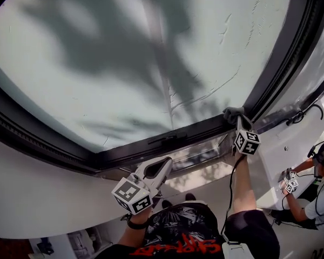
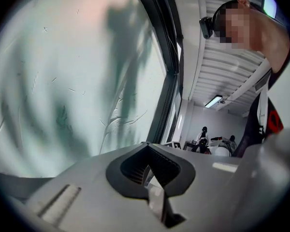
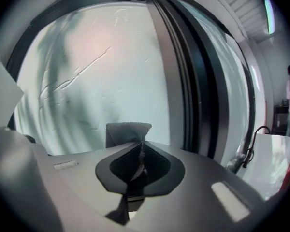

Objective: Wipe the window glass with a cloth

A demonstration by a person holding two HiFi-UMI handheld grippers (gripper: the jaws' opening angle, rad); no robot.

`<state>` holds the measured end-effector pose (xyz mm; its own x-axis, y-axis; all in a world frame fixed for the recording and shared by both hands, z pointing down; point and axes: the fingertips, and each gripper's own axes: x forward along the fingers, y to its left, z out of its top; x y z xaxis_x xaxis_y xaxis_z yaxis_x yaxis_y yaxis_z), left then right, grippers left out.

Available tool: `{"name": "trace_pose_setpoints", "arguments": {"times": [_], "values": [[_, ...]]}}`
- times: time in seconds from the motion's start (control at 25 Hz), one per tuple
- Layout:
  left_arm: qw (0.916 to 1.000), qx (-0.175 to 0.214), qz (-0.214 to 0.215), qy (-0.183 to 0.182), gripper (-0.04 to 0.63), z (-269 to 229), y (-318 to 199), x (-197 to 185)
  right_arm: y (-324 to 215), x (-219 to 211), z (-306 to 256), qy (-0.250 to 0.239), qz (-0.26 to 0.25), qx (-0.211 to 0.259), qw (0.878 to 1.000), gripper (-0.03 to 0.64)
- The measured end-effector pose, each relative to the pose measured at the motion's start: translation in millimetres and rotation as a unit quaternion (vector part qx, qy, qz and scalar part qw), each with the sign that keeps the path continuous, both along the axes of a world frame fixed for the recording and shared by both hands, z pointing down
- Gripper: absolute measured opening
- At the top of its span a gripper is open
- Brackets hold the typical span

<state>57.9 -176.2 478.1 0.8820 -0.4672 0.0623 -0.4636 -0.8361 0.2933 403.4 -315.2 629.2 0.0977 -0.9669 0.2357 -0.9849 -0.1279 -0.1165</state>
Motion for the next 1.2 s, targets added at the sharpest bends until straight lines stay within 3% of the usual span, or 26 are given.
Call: {"name": "trace_pose_setpoints", "arguments": {"times": [0.12,0.2,0.32,0.48,0.6,0.76,0.96,1.04,1.2], "values": [[0.9999,0.0,-0.007,-0.009,0.001,1.6,-1.5,4.3,8.3,33.9,-12.1,0.001,0.043,0.002,0.999,0.017],[0.9998,-0.001,-0.015,-0.014,0.0,2.2,-3.5,4.2,14.3,20.9,-36.0,-0.015,0.025,0.044,0.999,0.017],[0.9993,-0.007,-0.031,-0.018,0.0,8.8,-5.7,0.1,28.0,-52.5,-84.7,-0.027,-0.068,0.132,0.989,0.017],[0.9985,-0.007,-0.052,-0.012,0.0,19.5,-5.2,-9.9,52.4,-181.1,-127.7,-0.053,-0.214,0.21,0.952,0.015],[0.9979,-0.005,-0.063,-0.007,0.0,17.9,-1.8,-20.2,62.8,-235.2,-139.7,-0.059,-0.269,0.225,0.935,0.015],[0.9969,-0.004,-0.076,0.018,0.0,21.7,6.4,-42.9,70.2,-273.0,-145.6,-0.048,-0.306,0.225,0.924,0.015],[0.9942,-0.028,-0.053,0.089,0.0,11.8,18.4,-65.6,78.5,-318.6,-152.5,-0.032,-0.351,0.225,0.909,0.014],[0.991,-0.041,-0.037,0.122,0.056,11.1,23.2,-70.6,82.3,-339.5,-156.1,-0.027,-0.371,0.226,0.9,0.014],[0.9867,-0.049,-0.039,0.15,0.061,12.2,24.9,-79.8,91.2,-378.9,-163.3,-0.016,-0.408,0.23,0.883,0.014]]}}
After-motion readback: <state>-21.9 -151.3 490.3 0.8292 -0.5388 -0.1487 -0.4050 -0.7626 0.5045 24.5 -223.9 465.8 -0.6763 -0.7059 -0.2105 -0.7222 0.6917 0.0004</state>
